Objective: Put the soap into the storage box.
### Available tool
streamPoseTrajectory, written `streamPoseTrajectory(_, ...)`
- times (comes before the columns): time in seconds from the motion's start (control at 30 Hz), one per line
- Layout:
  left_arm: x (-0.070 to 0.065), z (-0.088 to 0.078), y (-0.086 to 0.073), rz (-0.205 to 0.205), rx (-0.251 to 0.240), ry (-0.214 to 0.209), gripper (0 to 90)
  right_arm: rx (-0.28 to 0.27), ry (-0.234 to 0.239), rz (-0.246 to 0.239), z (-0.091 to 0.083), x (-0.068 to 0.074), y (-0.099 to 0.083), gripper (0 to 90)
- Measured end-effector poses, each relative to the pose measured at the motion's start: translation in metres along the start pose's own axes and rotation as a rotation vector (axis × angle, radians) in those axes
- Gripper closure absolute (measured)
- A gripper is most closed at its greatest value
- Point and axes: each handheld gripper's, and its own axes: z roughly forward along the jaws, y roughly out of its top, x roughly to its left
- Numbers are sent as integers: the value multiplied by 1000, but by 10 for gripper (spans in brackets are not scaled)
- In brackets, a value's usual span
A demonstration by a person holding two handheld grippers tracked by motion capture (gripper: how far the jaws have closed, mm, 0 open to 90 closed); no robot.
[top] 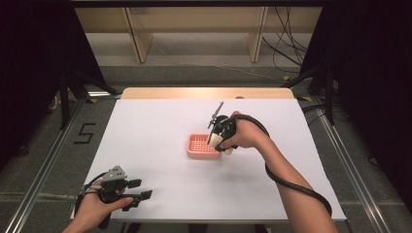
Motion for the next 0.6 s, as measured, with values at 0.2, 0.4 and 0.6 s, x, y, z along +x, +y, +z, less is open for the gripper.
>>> streamPoseTrajectory(0.2,-1,-1,0,-1,3,12,342,-5,-6,-1,-1,-1,6,505)
streamPoseTrajectory(0.4,0,0,0,1,-7,-1,342,-13,-3,-16,1,-2,13,505)
streamPoseTrajectory(0.6,0,-1,1,7,5,12,342,-10,-5,-15,3,-2,18,505)
